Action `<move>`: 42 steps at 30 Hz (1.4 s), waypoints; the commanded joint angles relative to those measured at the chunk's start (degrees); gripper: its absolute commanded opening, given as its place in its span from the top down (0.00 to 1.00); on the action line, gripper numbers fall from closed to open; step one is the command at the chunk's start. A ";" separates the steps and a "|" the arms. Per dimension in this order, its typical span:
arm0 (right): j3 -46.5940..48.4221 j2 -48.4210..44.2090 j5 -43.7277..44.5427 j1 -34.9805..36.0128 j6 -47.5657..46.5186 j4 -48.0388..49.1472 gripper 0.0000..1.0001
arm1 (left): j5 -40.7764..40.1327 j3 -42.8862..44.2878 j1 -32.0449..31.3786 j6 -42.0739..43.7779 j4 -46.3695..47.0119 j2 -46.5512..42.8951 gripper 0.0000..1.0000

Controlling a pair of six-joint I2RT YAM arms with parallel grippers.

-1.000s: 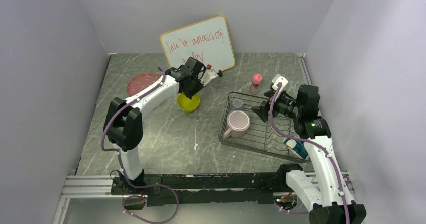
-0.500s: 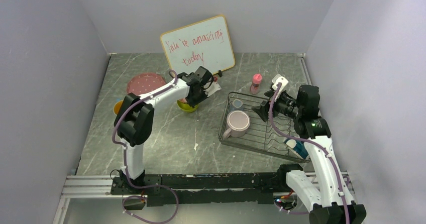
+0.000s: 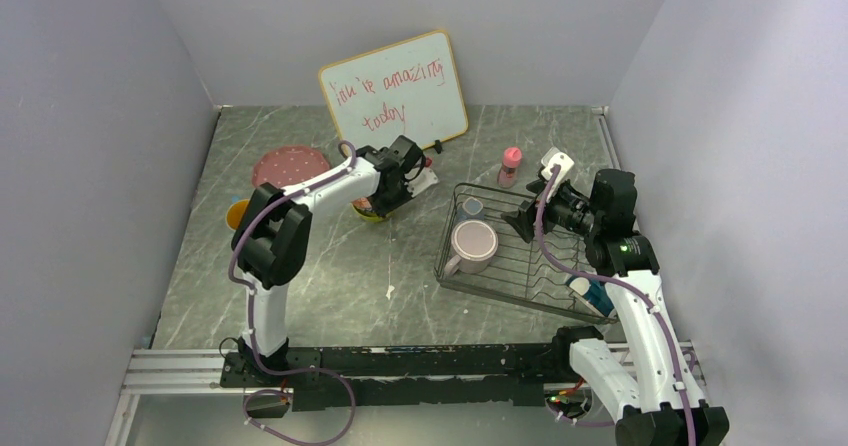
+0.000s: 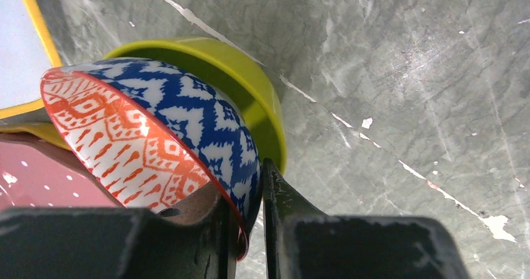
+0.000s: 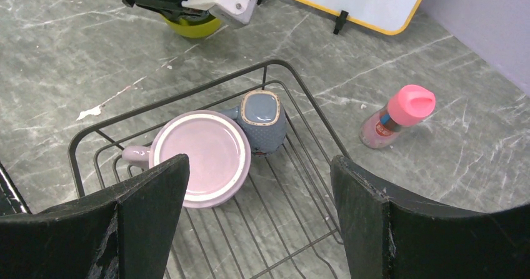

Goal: Unload the mixed dishes from the dish rack
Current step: Place the bowl at the center of the board.

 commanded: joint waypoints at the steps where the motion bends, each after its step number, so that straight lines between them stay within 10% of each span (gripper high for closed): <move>1: 1.45 -0.53 0.06 -0.18 -0.99 0.66 0.13 | -0.68 0.93 -0.42 -0.09 -0.24 0.37 0.78; 42: 1.45 -0.29 0.04 -0.17 -0.92 0.70 0.12 | 0.05 5.42 -1.95 -1.11 -6.40 -2.31 0.33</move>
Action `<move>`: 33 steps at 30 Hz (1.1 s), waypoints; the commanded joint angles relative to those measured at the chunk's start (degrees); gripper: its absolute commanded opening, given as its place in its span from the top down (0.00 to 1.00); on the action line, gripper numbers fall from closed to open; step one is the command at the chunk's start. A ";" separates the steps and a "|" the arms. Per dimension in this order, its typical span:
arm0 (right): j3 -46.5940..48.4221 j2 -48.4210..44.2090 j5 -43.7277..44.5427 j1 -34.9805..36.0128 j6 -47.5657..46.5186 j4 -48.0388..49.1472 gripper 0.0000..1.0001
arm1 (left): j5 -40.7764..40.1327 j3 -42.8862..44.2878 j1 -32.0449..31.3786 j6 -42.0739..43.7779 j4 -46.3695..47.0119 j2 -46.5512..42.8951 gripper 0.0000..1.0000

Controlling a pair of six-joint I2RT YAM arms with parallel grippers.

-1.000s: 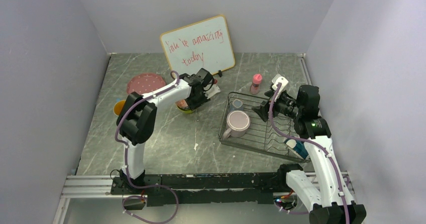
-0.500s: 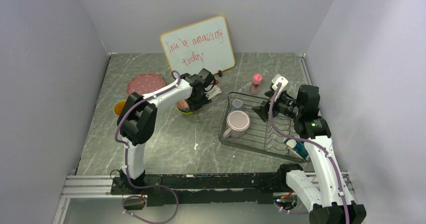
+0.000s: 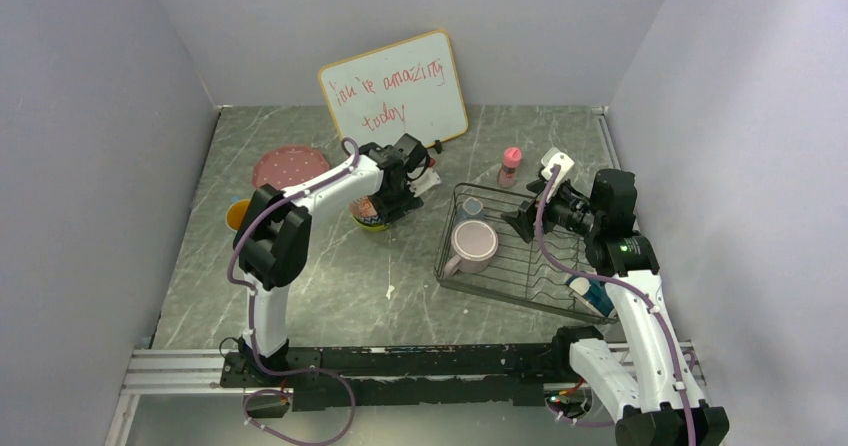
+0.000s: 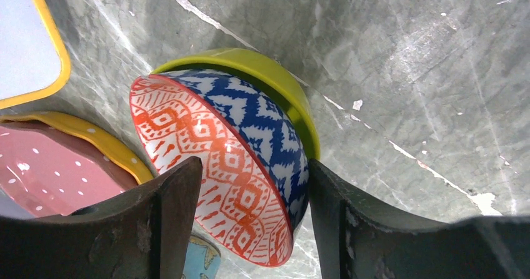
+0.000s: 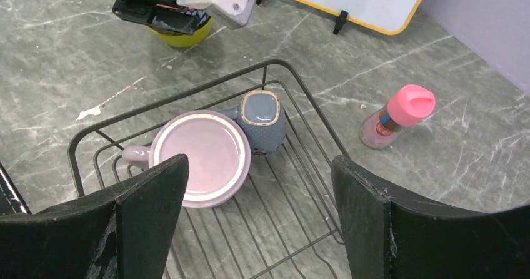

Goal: Unload the mixed dishes from the dish rack
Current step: Place the bowl at the center of the board.

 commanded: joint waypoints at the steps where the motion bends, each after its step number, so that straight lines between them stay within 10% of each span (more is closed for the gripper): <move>1: 1.45 -0.29 0.06 -0.19 -0.90 0.76 0.12 | 1.42 2.58 -0.60 -0.67 -1.94 -2.68 0.32; 21: 1.45 -0.55 0.12 -0.22 -1.05 0.72 0.12 | 5.09 2.82 -0.88 -1.26 -5.15 -5.68 0.27; 33: 1.39 -0.55 0.10 -0.17 -1.14 0.59 0.12 | 9.53 3.18 -1.20 -1.19 -4.84 -4.36 0.54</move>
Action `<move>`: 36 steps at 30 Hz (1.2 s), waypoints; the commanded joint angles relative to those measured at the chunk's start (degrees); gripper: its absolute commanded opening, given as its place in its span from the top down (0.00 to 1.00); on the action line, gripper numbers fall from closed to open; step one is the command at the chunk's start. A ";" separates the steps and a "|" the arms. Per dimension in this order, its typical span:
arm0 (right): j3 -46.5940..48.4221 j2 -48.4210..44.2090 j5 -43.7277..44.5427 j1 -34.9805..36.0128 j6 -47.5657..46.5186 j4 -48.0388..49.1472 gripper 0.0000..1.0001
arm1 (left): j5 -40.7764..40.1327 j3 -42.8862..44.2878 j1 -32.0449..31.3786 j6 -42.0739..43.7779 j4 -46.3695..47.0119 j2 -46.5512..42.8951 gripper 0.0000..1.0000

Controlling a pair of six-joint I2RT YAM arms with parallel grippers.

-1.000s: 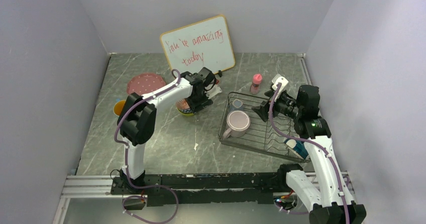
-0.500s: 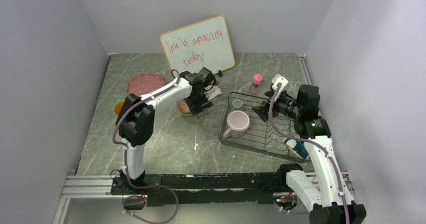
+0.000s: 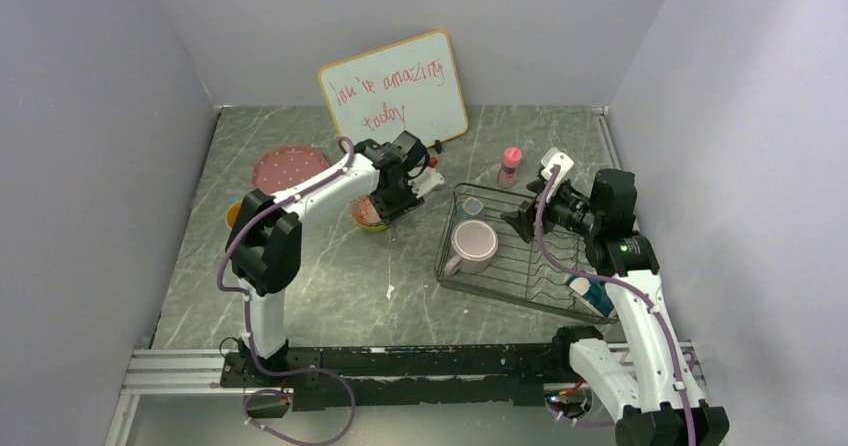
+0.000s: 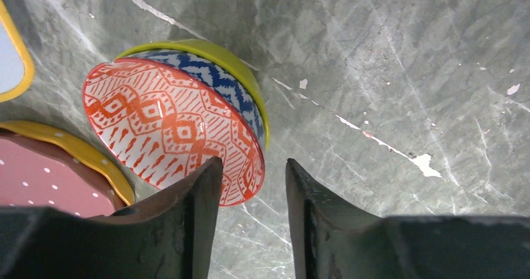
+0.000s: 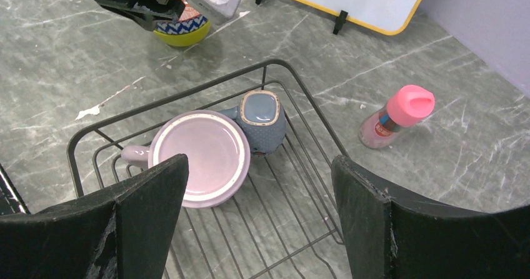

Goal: Unload the mixed dishes from the dish rack
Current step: Place the bowl at the center of the board.

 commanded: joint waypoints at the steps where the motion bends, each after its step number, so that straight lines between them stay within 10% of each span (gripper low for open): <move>1: 1.36 -0.63 0.06 -0.17 -0.94 0.53 0.12 | 2.88 2.07 -0.44 -0.08 0.07 -1.02 0.56; 25: 1.36 -0.42 -0.01 -0.17 -1.21 0.48 0.12 | -5.15 2.81 -0.39 4.88 2.20 5.65 0.93; 36: 1.36 -0.36 -0.01 -0.17 -1.29 0.31 0.12 | -8.78 3.38 -0.44 6.20 2.97 7.15 0.80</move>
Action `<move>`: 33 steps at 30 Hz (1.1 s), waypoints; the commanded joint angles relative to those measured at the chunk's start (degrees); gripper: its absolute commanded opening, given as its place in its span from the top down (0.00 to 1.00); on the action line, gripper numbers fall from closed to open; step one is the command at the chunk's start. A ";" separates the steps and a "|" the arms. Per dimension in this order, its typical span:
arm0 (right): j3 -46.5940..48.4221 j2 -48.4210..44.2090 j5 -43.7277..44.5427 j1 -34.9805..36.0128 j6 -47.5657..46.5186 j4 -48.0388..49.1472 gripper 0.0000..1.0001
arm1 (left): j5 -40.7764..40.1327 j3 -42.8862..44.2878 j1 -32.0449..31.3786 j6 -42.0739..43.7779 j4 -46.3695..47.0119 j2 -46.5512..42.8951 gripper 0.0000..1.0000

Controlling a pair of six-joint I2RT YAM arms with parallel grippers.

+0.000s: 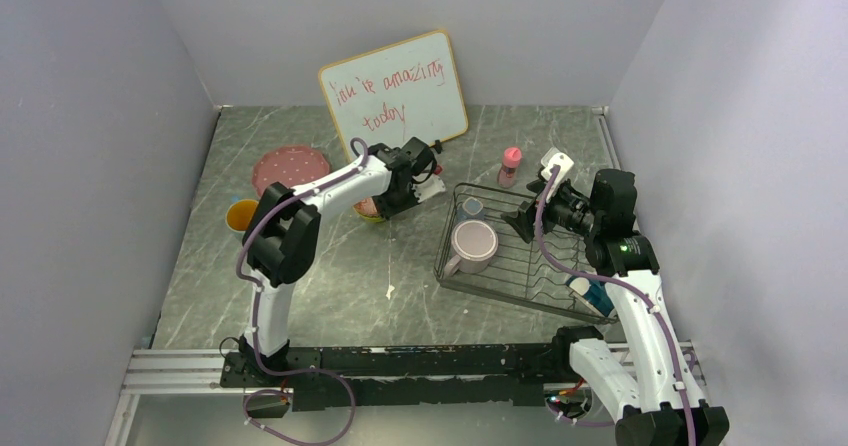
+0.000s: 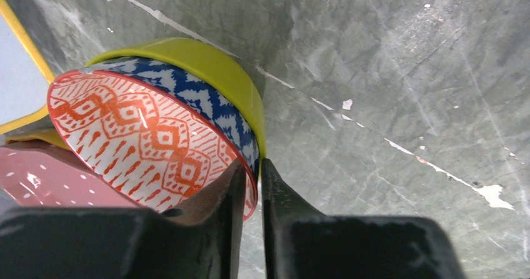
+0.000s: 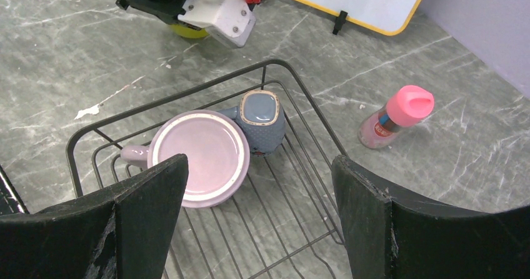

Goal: Unload the mixed dishes from the dish rack
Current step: Place the bowl at the center of the board.

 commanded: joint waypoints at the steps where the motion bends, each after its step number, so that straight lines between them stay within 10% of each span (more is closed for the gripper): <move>1: 1.36 -0.38 0.03 -0.17 -1.08 0.36 0.12 | -2.72 1.68 -0.18 1.96 1.51 1.09 0.77; 21: 0.55 1.48 0.56 -0.17 -1.13 0.82 0.04 | 4.12 2.09 -0.18 -0.84 -3.02 -7.09 0.13; 33: 4.44 10.74 6.58 4.88 2.82 2.42 0.04 | 6.42 -4.41 0.77 -1.23 0.62 -19.32 0.06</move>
